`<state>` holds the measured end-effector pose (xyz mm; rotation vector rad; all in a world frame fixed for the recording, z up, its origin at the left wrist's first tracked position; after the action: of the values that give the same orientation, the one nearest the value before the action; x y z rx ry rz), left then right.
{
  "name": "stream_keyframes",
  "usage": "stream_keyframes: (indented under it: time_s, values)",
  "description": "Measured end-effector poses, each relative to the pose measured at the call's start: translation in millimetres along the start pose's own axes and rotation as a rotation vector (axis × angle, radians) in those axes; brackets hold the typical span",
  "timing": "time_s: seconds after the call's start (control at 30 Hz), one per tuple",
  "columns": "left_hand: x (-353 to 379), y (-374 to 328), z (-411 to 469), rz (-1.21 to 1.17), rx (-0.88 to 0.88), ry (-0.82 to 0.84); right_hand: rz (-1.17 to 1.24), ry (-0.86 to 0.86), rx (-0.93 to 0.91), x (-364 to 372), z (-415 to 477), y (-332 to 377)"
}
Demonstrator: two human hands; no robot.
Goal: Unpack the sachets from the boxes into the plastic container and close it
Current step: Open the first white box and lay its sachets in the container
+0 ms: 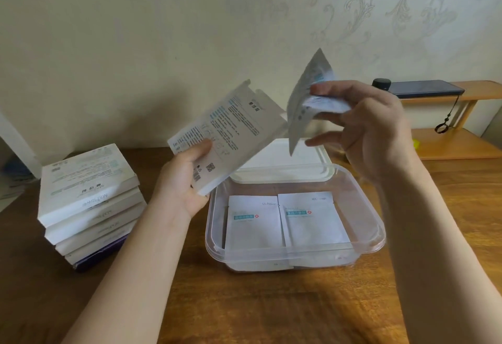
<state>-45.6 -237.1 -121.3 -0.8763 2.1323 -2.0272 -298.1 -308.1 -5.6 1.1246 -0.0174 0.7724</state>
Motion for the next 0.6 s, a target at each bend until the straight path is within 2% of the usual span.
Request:
stream_keyframes:
  time_s: [0.17,0.3,0.4,0.43,0.5,0.53,0.6]
  values:
    - [-4.8,-1.3,-6.4,0.075,0.075,-0.212,-0.459,0.084,-0.099,21.2,-3.3,-0.8]
    - [-12.4,-4.3,-9.2,0.140,0.138,-0.320,-0.930,-0.015,-0.318,22.6,-4.3,12.7]
    - [-11.4,-3.1,-10.5,0.142,0.151,-0.332,-1.119,-0.071,-0.448,29.7,-8.4,23.2]
    - [-11.8,-3.3,-10.7,0.135,0.157,-0.340,-1.141,-0.067,-0.406,29.1,-6.2,22.1]
    - [-11.9,-3.0,-11.1,0.110,0.157,-0.352,-1.147,-0.059,-0.200,22.2,-0.8,9.7]
    - [-11.6,-2.0,-11.1,0.098,0.149,-0.353,-1.106,-0.059,-0.099,18.6,-0.5,1.3]
    - [-9.2,1.4,-11.9,0.064,0.127,-0.354,-0.873,-0.071,0.083,12.8,-2.7,-19.5]
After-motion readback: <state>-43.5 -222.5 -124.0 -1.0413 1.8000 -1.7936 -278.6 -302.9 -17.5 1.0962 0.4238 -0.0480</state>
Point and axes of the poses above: each hand's wrist, its own z-axis towards the middle knuckle, its own x-axis out of the palm, y = z × x, the point moved 9 cm from there along z, towards the middle knuckle, and after that the axes turned 14 degrees about z, right-handed, at the moved point
